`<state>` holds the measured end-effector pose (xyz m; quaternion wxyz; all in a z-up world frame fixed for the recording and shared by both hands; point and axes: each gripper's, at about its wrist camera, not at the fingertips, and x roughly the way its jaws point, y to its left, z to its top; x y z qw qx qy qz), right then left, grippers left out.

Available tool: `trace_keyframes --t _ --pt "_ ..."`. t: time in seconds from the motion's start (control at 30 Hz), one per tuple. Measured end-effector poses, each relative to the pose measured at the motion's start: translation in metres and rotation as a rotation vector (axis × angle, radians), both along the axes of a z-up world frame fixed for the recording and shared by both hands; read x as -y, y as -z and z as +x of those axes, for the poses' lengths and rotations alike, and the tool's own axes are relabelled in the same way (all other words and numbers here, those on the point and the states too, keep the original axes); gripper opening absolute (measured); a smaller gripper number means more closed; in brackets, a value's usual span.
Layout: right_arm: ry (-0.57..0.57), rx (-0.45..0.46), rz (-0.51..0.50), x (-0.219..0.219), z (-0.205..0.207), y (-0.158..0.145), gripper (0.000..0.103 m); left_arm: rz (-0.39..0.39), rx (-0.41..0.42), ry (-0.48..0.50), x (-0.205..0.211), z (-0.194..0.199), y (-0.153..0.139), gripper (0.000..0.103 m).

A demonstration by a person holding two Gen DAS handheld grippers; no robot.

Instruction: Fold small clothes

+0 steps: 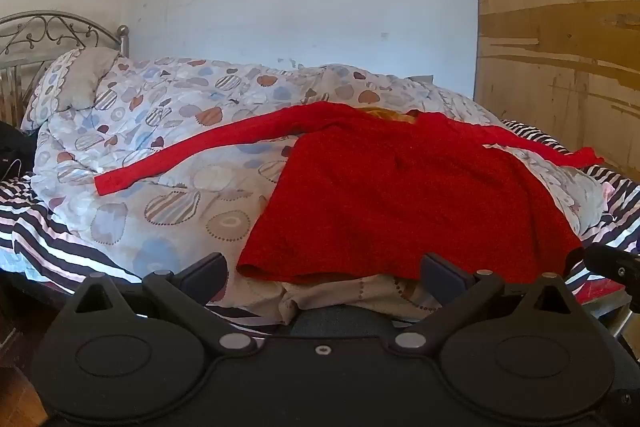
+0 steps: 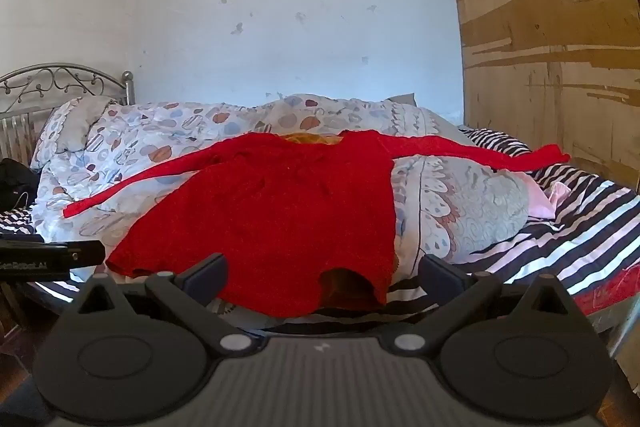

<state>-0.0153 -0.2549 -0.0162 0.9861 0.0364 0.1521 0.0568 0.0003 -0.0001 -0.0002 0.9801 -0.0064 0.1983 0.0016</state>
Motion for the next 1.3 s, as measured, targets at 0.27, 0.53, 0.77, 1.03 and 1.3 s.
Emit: trace_keyframes --t 0.27,0.53,0.77,1.03,1.3 --pt "0.006 -0.006 0.013 0.005 0.0 0.002 0.103 0.003 -0.006 0.005 -0.007 0.01 -0.001 0.102" --pt "0.007 -0.01 0.015 0.005 -0.002 0.002 0.103 0.016 0.004 0.006 0.005 0.003 0.0 0.102" --pt "0.008 -0.013 0.016 0.005 0.0 0.004 0.103 0.019 0.005 0.005 0.005 0.0 0.0 0.102" --pt "0.008 -0.014 0.017 0.005 -0.001 0.004 0.103 0.02 0.005 0.005 0.005 0.0 0.0 0.102" --pt "0.009 -0.016 0.017 0.005 0.0 0.003 0.103 0.02 0.004 0.005 0.005 0.0 0.0 0.102"
